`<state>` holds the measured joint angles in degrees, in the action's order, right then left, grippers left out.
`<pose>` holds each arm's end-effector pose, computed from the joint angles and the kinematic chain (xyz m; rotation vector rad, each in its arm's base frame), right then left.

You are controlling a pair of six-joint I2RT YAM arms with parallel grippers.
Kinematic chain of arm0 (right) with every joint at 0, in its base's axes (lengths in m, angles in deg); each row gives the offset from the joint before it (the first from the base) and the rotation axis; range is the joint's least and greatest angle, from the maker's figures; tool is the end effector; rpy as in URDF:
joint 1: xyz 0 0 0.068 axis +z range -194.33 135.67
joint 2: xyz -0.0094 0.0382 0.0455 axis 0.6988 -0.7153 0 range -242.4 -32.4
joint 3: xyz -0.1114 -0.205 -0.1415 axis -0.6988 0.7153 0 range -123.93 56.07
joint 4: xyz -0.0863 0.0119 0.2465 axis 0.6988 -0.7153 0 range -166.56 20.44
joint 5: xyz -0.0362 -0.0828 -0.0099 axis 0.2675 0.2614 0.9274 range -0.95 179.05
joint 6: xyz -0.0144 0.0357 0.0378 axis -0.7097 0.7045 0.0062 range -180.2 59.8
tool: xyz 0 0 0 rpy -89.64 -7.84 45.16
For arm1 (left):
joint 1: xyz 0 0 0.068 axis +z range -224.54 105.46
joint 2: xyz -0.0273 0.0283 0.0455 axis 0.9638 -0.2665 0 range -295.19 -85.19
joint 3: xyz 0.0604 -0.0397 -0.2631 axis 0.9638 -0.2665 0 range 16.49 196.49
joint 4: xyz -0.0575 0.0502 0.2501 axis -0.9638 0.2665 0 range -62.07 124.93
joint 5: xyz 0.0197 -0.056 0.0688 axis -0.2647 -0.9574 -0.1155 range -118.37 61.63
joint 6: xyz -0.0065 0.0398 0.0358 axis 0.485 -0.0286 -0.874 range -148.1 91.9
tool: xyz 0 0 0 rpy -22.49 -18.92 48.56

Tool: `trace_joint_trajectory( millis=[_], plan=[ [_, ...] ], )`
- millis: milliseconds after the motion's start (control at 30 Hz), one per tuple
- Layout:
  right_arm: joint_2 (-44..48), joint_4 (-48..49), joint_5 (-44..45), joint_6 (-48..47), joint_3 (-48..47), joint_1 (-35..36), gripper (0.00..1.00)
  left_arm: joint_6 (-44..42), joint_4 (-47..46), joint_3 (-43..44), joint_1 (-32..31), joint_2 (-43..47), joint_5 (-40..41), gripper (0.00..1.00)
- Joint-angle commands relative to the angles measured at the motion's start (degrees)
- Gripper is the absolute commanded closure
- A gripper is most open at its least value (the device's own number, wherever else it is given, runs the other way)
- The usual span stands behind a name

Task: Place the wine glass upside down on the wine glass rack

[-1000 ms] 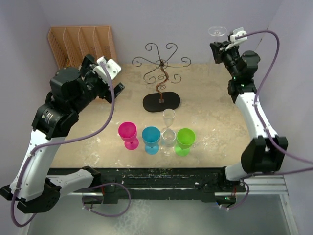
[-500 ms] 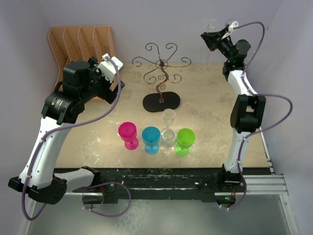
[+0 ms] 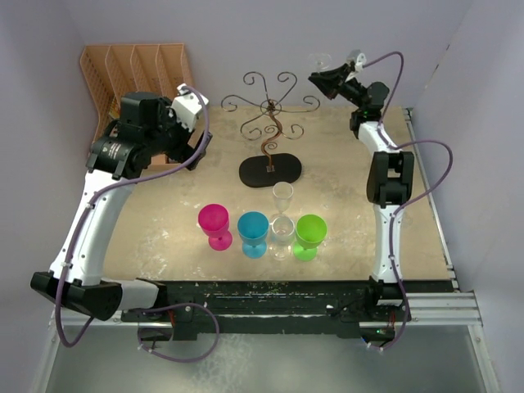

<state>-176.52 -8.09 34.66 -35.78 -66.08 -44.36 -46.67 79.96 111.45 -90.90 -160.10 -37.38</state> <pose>0.5566 0.0287 0.2924 -0.7086 1.0034 0.7892 0.2415 -0.0768 0.4510 0.7254 1.9968 -0.1446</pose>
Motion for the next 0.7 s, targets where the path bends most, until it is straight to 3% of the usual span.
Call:
trace_joint_trajectory(
  millis=[0, 667],
  plan=[
    [0.92, 8.46, -4.57, 1.36, -5.76, 3.69, 1.0, 0.36, -0.62, 0.48, 0.56, -0.96, -6.54, 0.0],
    [-1.12, 12.27, -11.84, 3.22, -8.05, 9.46, 1.0, -0.25, -3.98, 2.64, 0.56, -9.31, -12.51, 0.0]
  ],
)
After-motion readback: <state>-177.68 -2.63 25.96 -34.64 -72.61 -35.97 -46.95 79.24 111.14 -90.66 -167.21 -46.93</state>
